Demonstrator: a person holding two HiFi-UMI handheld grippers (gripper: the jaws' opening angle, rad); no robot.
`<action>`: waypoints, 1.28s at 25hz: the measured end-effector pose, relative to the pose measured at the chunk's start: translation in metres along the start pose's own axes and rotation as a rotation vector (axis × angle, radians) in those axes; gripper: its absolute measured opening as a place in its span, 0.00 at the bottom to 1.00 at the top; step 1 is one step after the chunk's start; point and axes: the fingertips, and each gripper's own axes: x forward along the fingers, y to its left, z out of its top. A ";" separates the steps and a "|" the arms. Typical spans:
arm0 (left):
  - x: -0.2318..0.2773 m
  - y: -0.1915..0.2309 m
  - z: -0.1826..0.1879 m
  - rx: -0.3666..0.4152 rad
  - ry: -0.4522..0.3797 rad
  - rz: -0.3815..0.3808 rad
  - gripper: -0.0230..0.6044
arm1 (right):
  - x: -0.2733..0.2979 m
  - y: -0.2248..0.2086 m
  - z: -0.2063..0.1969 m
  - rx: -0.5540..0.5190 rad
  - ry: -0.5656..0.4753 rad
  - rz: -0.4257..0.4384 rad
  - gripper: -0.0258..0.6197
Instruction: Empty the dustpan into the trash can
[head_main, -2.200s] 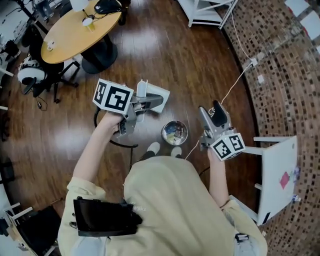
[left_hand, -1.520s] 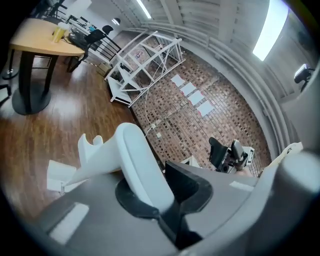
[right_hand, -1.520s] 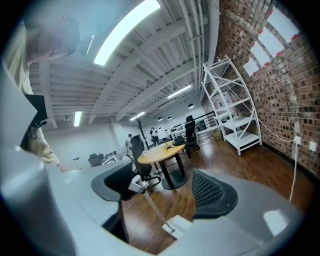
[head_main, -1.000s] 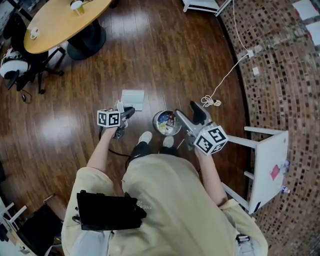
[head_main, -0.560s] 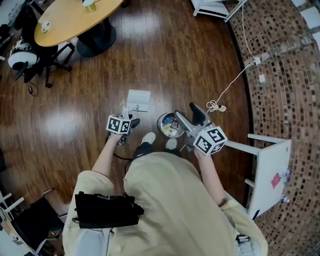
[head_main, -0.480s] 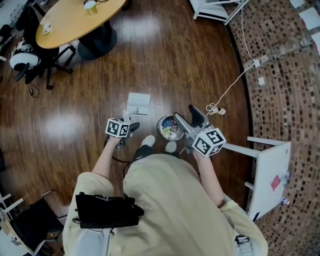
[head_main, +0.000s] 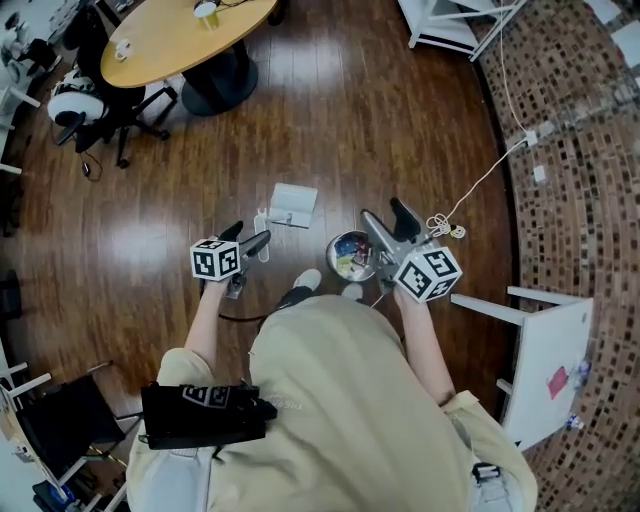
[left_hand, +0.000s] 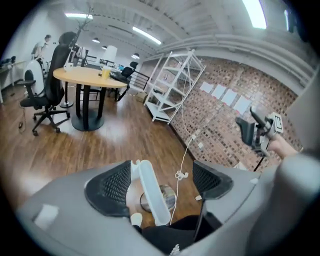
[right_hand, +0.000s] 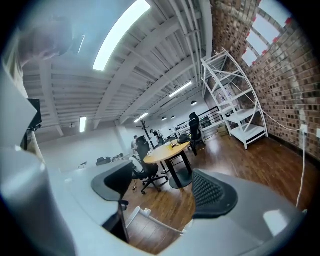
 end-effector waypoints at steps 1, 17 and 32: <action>-0.008 -0.010 0.013 0.008 -0.038 -0.020 0.65 | -0.004 0.001 0.004 -0.006 -0.010 0.002 0.60; 0.008 -0.279 0.182 0.555 -0.250 -0.321 0.66 | -0.107 -0.021 0.110 -0.073 -0.398 -0.222 0.60; 0.044 -0.407 0.223 0.837 -0.517 -0.264 0.63 | -0.241 -0.053 0.145 -0.358 -0.501 -0.766 0.75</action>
